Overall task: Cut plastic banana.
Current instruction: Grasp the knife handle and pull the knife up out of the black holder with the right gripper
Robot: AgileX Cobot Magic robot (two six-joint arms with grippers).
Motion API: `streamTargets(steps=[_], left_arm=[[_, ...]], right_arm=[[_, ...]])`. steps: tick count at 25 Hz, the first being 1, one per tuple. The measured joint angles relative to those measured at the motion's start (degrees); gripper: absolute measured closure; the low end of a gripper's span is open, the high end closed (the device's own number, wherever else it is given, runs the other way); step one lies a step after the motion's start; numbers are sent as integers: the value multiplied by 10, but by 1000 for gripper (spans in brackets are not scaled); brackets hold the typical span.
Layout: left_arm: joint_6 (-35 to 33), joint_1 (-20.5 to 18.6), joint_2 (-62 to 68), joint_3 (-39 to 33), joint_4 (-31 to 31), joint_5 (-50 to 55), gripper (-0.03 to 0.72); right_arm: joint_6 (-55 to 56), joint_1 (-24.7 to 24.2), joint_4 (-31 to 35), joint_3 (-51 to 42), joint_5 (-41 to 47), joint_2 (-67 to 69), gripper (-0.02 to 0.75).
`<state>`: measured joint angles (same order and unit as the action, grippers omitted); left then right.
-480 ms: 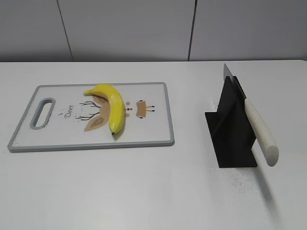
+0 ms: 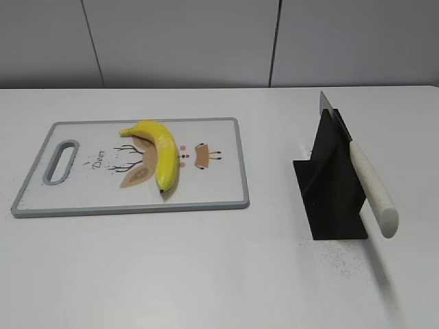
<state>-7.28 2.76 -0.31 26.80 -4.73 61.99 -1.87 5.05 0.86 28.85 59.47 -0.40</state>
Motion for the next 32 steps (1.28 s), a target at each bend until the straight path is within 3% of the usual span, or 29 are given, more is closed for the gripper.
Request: streamTargets(steps=[24, 29, 32], left_arm=[[0, 0, 0, 0, 0, 0, 99], [0, 0, 0, 0, 0, 0, 99], [0, 0, 0, 0, 0, 0, 99]], right_arm=[[0, 0, -2, 0, 0, 0, 227], [0, 0, 4, 5, 1, 36, 136], [0, 0, 7, 25, 2, 92, 123]])
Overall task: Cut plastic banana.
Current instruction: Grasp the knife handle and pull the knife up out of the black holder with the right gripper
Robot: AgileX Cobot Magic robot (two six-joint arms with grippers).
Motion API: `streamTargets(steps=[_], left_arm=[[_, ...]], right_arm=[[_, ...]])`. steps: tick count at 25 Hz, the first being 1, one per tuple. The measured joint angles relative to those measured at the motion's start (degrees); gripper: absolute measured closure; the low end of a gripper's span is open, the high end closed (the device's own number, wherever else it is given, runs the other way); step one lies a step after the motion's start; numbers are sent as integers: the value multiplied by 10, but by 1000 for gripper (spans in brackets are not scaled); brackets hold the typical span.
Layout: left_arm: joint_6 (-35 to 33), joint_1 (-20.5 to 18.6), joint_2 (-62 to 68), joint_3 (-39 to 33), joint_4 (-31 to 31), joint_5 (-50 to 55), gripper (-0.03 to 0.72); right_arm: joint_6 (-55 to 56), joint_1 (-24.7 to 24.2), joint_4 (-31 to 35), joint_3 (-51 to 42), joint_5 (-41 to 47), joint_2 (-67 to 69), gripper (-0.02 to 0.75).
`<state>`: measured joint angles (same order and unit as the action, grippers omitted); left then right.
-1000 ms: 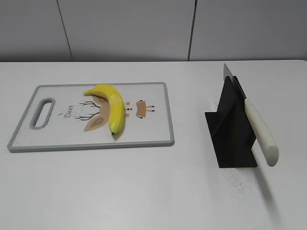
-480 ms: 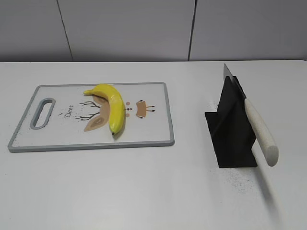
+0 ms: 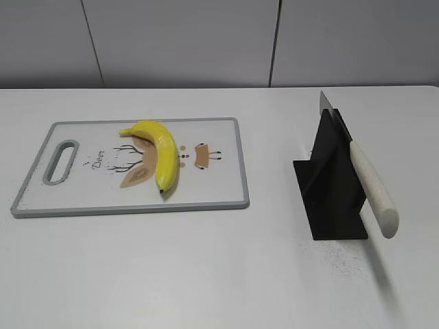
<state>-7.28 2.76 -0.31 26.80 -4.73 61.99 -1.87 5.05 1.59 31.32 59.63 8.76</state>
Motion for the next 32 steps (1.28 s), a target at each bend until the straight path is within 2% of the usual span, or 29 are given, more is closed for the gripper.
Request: streamTargets(steps=[5, 11, 23, 32], left_arm=[[0, 0, 0, 0, 0, 0, 99], [0, 0, 0, 0, 0, 0, 99], [0, 0, 0, 0, 0, 0, 99], [0, 0, 0, 0, 0, 0, 99]], right_arm=[[0, 0, 11, 48, 0, 105, 155], [0, 2, 59, 102, 19, 236, 177], [69, 137, 63, 241, 44, 451, 177], [121, 152, 62, 299, 80, 648, 177]])
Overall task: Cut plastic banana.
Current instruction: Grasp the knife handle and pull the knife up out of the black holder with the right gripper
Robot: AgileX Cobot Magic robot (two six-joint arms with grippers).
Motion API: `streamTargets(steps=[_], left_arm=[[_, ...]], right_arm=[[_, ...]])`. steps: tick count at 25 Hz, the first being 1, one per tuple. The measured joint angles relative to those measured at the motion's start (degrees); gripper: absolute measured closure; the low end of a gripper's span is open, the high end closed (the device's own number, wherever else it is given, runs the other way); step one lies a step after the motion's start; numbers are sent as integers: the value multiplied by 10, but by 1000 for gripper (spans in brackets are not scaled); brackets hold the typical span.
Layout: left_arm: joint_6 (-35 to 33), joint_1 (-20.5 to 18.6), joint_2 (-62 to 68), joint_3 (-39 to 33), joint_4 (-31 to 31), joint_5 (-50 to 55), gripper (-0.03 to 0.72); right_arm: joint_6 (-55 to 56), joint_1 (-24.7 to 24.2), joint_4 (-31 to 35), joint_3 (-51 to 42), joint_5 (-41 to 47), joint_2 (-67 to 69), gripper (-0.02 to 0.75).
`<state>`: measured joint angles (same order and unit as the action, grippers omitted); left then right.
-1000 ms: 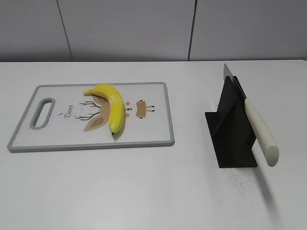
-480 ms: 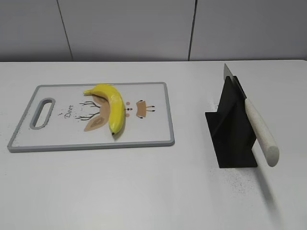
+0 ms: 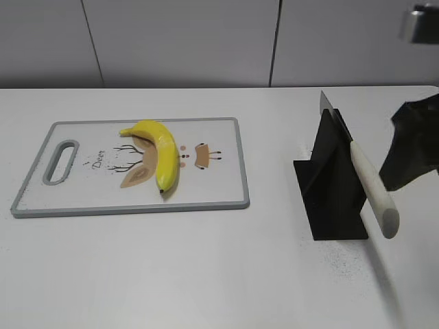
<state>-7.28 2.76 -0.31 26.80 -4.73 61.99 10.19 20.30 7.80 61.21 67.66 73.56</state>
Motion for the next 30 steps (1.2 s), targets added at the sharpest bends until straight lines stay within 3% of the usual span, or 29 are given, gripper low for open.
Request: streamTargets(steps=[14, 16, 18, 19, 20, 30], left_arm=[[0, 0, 0, 0, 0, 0, 99], [0, 0, 0, 0, 0, 0, 99], [0, 0, 0, 0, 0, 0, 99], [0, 0, 0, 0, 0, 0, 99], [0, 0, 0, 0, 0, 0, 99], [0, 0, 0, 0, 0, 0, 99]], right_arm=[[23, 0, 4, 1, -58, 212, 201], [34, 0, 2, 2, -59, 221, 258], [48, 0, 2, 2, -58, 223, 402], [55, 0, 2, 2, -57, 223, 529], [65, 0, 3, 2, -56, 223, 564], [81, 1, 7, 2, -55, 222, 566]])
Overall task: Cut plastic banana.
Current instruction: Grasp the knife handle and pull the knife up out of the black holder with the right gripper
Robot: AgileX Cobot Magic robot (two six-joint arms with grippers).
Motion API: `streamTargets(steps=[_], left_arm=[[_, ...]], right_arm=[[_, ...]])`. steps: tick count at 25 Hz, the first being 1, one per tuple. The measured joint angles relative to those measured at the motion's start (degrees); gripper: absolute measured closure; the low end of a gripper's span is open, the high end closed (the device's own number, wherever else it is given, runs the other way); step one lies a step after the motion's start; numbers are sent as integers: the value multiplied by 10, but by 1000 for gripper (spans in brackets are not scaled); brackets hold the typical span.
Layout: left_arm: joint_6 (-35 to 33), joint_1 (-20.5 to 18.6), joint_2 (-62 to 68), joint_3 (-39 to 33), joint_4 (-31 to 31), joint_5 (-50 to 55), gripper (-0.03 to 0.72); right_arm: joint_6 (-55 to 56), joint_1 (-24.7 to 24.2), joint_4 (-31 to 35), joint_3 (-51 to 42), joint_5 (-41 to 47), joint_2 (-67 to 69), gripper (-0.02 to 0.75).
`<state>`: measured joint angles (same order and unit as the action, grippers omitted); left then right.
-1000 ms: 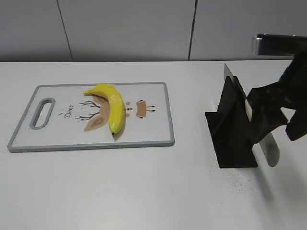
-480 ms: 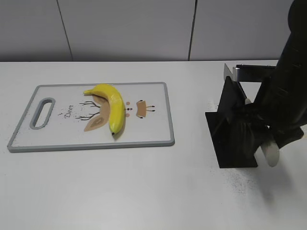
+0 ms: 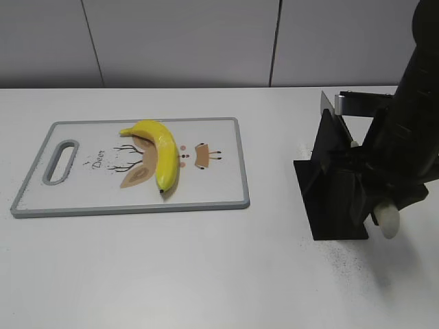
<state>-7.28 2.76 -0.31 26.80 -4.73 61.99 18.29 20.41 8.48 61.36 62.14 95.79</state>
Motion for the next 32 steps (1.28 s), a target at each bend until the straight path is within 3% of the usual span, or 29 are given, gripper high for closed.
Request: streamTargets(steps=[20, 32], left_arm=[[0, 0, 0, 0, 0, 0, 117], [-1, 0, 0, 0, 0, 0, 120]], right_arm=[[23, 1, -9, 2, 14, -123, 571], [23, 1, -47, 105, 53, -128, 573]])
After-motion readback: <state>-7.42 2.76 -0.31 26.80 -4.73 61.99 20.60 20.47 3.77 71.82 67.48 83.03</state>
